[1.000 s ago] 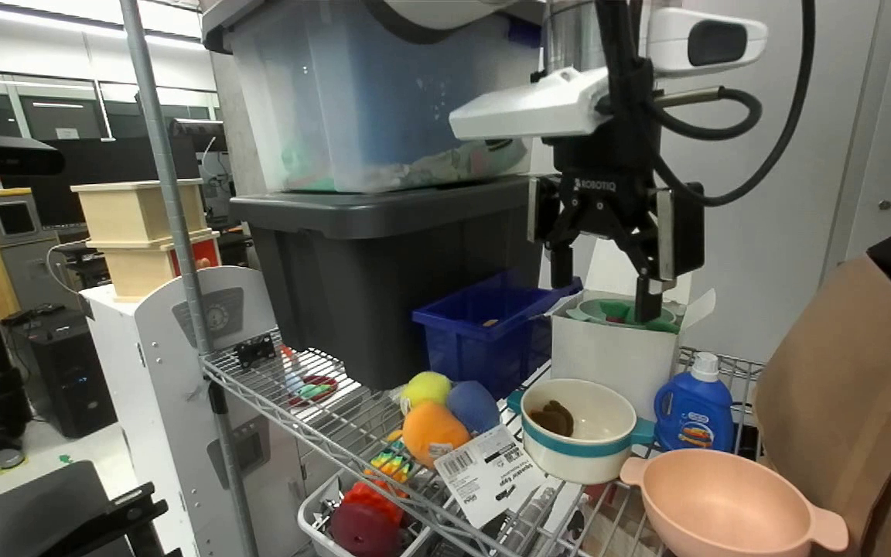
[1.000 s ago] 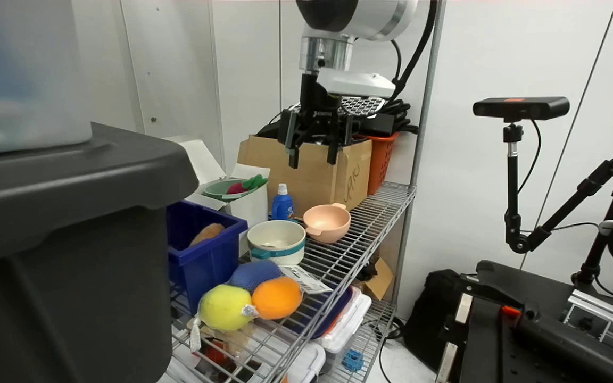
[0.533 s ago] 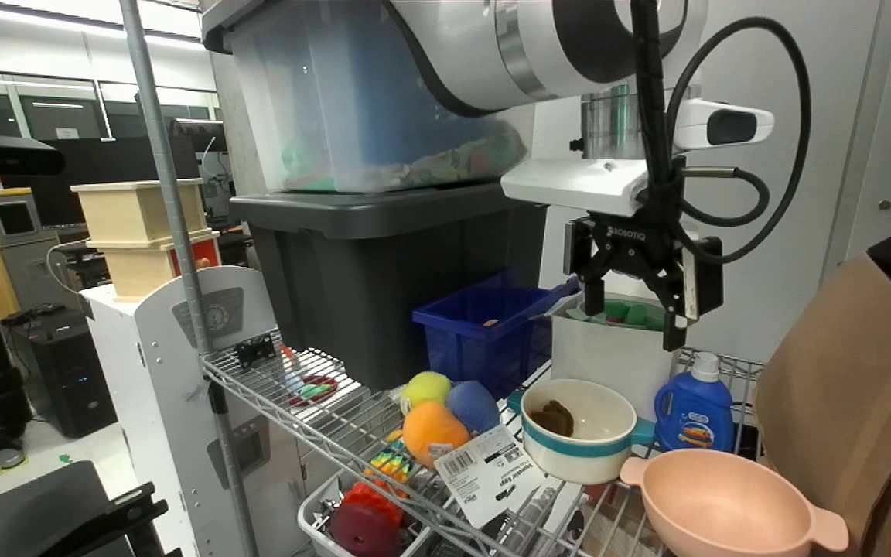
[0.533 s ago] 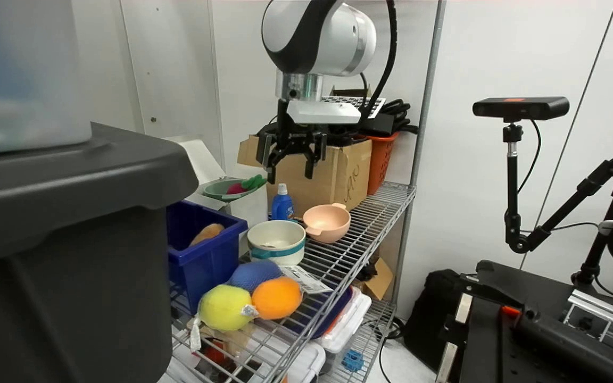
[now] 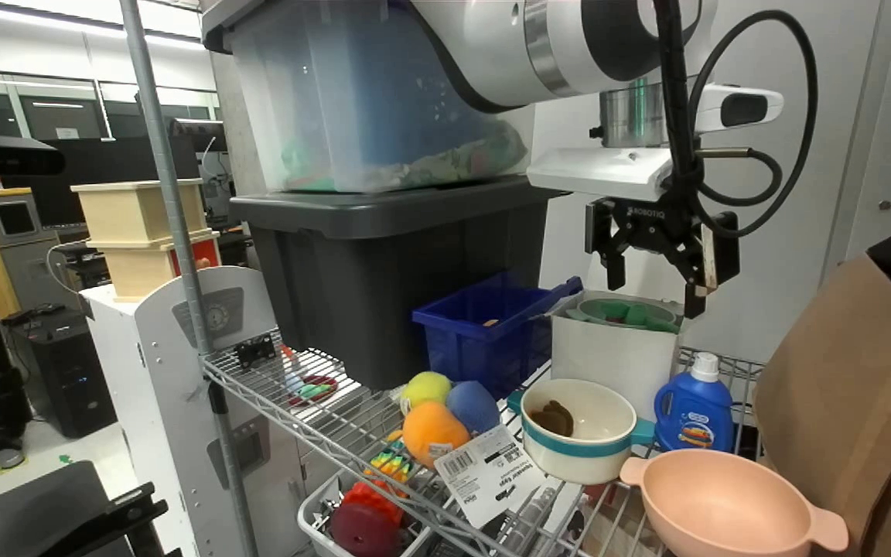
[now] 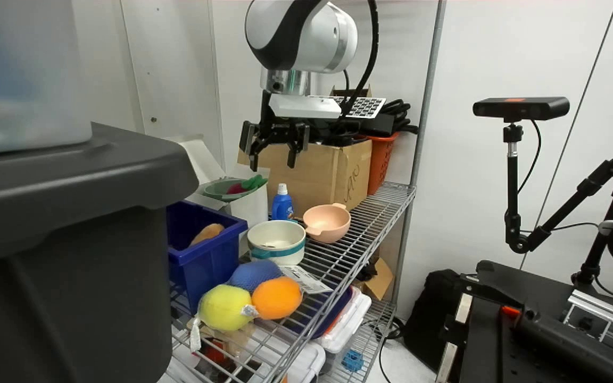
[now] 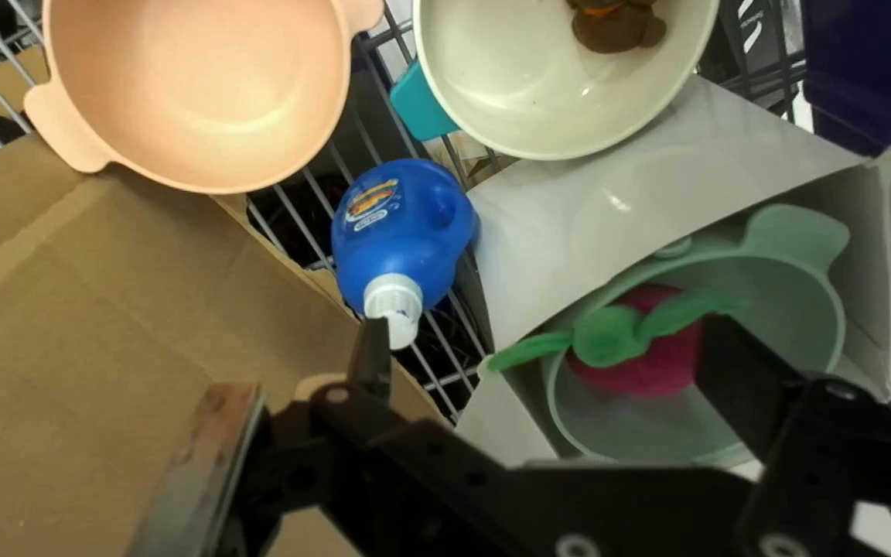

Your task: Put the beetroot plushy in the pink bowl

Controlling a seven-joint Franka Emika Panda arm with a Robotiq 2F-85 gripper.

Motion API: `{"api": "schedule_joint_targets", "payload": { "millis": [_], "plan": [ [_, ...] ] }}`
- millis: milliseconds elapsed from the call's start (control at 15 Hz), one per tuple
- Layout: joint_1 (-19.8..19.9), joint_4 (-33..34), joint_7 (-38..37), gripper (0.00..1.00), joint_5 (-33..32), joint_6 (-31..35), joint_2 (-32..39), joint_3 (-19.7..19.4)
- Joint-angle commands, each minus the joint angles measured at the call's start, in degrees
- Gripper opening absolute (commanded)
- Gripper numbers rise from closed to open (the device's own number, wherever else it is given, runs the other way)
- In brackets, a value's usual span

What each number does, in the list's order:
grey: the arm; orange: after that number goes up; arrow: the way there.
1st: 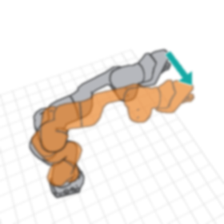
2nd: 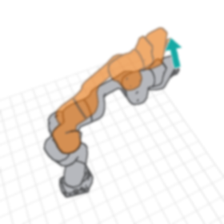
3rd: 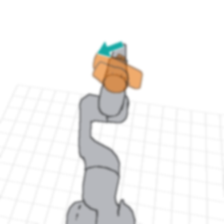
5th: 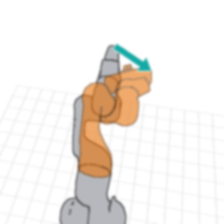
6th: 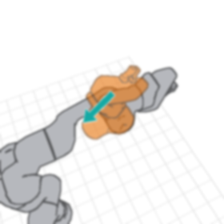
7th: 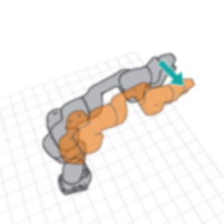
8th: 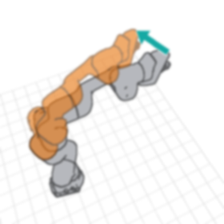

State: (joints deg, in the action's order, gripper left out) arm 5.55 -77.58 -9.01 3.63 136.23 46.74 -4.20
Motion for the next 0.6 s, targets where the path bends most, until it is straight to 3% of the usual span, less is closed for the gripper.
{"api": "schedule_joint_targets", "payload": {
  "millis": [0, 533],
  "plan": [
    [-0.36, 3.31, -0.20, 1.00, 0.41, -1.37, 1.87, 0.40],
    [-1.29, 5.02, 0.13, 1.00, 0.48, -1.83, 3.43, 1.17]
  ]
}}
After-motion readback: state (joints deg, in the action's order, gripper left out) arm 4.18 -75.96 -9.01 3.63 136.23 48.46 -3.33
